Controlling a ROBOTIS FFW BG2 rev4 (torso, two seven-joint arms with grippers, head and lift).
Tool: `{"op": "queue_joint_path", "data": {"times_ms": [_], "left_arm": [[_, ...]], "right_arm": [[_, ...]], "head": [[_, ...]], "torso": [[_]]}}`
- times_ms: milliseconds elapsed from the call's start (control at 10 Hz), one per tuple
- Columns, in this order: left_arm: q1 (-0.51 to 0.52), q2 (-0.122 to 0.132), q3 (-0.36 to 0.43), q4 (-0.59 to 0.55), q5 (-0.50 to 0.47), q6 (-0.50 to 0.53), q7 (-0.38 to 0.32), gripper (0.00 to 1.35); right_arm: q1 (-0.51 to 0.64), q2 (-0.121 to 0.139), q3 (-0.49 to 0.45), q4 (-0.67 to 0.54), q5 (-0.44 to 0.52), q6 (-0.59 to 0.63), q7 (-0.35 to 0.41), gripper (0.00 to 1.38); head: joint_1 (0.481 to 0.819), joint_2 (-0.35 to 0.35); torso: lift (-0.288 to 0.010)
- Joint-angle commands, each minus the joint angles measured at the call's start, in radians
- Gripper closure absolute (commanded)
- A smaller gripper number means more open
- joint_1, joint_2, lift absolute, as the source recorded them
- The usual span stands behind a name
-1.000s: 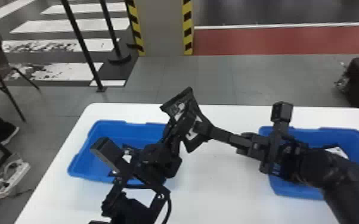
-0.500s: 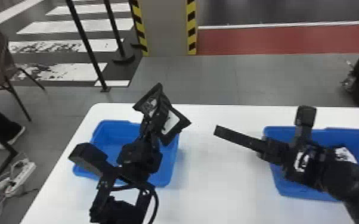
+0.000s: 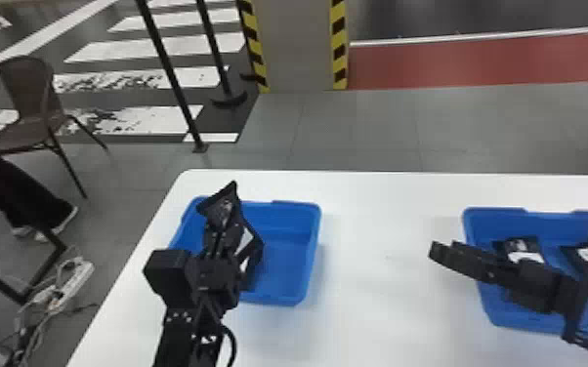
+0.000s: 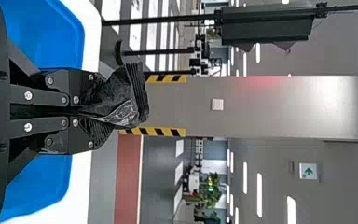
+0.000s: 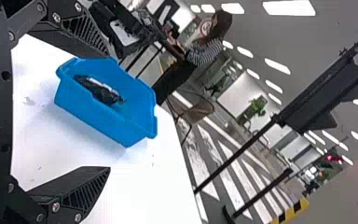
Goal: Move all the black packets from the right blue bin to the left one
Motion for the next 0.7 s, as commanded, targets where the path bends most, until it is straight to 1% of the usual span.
{"op": "queue_joint_path", "data": {"times_ms": [0, 100, 200, 300, 500, 600], "left_arm": [[0.002, -0.004, 0.002, 0.0, -0.028, 0.032, 0.003, 0.7], [-0.001, -0.002, -0.003, 0.0, -0.043, 0.003, 0.0, 0.26], [-0.003, 0.009, -0.019, 0.0, -0.04, -0.031, -0.001, 0.0], [-0.006, 0.013, -0.024, 0.0, -0.029, -0.085, -0.001, 0.08], [0.002, 0.004, -0.026, 0.0, -0.006, -0.174, -0.001, 0.09], [0.004, 0.003, -0.032, 0.0, 0.004, -0.191, -0.001, 0.09]], "right_arm": [[0.026, -0.005, -0.032, -0.045, 0.023, 0.013, -0.02, 0.18], [0.026, -0.008, -0.038, -0.062, 0.057, 0.013, -0.038, 0.18], [0.031, -0.006, -0.046, -0.089, 0.104, 0.008, -0.071, 0.18], [0.043, -0.006, -0.046, -0.118, 0.14, -0.016, -0.12, 0.18], [0.117, -0.006, -0.061, -0.243, 0.235, -0.053, -0.258, 0.17], [0.171, -0.006, -0.072, -0.32, 0.278, -0.06, -0.334, 0.17]], "head": [[0.695, 0.209], [0.695, 0.195], [0.695, 0.178], [0.695, 0.165], [0.695, 0.112], [0.695, 0.098]], "torso": [[-0.11], [-0.11], [-0.11], [-0.11], [-0.11], [-0.11]]}}
